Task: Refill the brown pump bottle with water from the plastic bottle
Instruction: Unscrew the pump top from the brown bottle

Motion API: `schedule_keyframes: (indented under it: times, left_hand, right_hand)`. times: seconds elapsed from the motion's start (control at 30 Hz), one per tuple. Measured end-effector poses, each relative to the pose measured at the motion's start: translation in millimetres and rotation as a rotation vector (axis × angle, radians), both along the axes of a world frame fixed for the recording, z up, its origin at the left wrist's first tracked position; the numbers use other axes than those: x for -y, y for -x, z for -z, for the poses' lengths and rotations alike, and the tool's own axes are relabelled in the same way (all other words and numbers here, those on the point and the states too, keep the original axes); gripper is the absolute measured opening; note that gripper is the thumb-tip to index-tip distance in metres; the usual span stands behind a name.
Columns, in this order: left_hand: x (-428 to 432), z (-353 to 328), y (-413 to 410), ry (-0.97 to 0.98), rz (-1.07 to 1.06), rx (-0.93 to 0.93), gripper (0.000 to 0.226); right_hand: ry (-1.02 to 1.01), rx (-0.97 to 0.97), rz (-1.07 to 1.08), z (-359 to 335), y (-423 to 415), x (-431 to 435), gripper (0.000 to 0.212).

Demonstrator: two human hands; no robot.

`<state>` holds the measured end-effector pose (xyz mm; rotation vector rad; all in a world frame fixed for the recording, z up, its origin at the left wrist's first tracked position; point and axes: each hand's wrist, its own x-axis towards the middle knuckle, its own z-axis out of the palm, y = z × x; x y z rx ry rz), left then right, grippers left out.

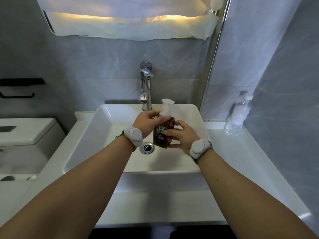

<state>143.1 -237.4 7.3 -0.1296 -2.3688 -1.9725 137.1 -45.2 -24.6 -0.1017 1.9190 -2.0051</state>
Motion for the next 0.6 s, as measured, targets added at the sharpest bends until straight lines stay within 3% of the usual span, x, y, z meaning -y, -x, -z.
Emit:
schedule_keyframes:
  times: [0.13, 0.27, 0.5, 0.6]
  left_hand:
    - [4.2, 11.1, -1.9, -0.118, 0.017, 0.057, 0.02]
    - [3.1, 11.1, -2.5, -0.215, 0.085, 0.086, 0.034]
    - [1.9, 6.5, -0.2, -0.132, 0.046, 0.084, 0.027]
    - [-2.0, 9.6, -0.2, -0.009, -0.1, 0.041, 0.039]
  right_hand:
    - [0.026, 0.02, -0.057, 8.2, 0.4, 4.6, 0.055]
    - [-0.025, -0.046, -0.113, 14.8, 2.4, 2.0, 0.05]
    - [-0.078, -0.112, -0.105, 16.4, 1.3, -2.4, 0.048]
    - [-0.092, -0.138, -0.112, 15.3, -3.0, -1.6, 0.051]
